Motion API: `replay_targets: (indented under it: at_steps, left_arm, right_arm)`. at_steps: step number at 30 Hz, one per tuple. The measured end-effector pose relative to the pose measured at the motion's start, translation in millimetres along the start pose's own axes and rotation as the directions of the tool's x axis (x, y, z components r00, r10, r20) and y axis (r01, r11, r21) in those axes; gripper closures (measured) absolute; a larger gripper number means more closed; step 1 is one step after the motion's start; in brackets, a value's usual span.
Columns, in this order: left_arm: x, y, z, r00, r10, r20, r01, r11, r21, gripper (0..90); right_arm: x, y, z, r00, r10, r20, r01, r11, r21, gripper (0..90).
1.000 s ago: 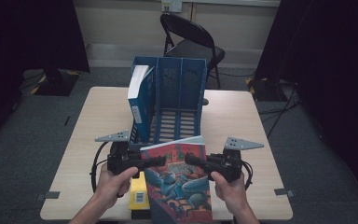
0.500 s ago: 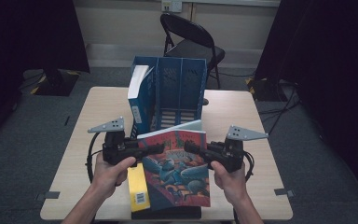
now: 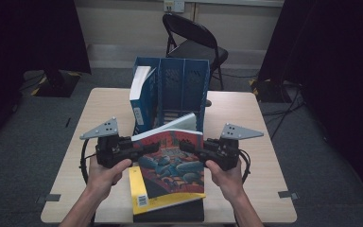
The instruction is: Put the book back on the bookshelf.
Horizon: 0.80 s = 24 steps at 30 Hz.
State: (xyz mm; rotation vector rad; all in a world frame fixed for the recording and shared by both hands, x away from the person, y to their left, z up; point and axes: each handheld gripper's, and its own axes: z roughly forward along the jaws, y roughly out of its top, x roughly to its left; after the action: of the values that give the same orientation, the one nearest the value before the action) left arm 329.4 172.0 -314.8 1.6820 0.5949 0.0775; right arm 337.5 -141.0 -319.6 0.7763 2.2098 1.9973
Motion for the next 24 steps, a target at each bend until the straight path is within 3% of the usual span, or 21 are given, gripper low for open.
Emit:
replay_targets:
  at_steps: [7,10,12,16,21,24]
  left_arm:
    - [-4.5,-1.9,-1.1,0.9998,0.019,-0.004,-0.019,0.9998,-0.002,73.2]
    - [-6.6,-3.8,-2.3,0.9997,0.017,-0.014,-0.018,0.9998,-0.01,73.1]
    - [-8.4,-4.4,-2.5,0.9995,0.026,-0.016,-0.026,0.9996,-0.009,73.0]
    - [-13.5,-4.8,-2.0,0.9992,0.04,-0.006,-0.04,0.9992,-0.005,72.7]
    - [-18.9,-7.3,-0.8,0.9988,0.049,-0.002,-0.049,0.9987,-0.011,71.8]
    - [-20.4,-10.5,1.6,0.9987,0.051,-0.004,-0.051,0.9984,-0.023,71.4]
  right_arm:
    - [-1.7,-5.1,-9.2,0.9959,-0.038,0.082,0.037,0.999,0.009,61.2]
    - [-7.4,-10.6,-16.4,0.9882,-0.035,0.149,0.031,0.999,0.03,53.1]
    - [-13.2,-18.1,-18.1,0.9791,-0.04,0.2,0.026,0.997,0.074,44.7]
    - [-29.3,-36.4,-14.9,0.9892,-0.001,0.146,-0.016,0.993,0.117,37.1]
    - [-38.6,-43.2,-9.0,0.997,0.034,0.07,-0.042,0.992,0.118,38.8]
    - [-36.8,-42.5,-8.1,0.9965,0.02,0.081,-0.03,0.992,0.124,38.5]
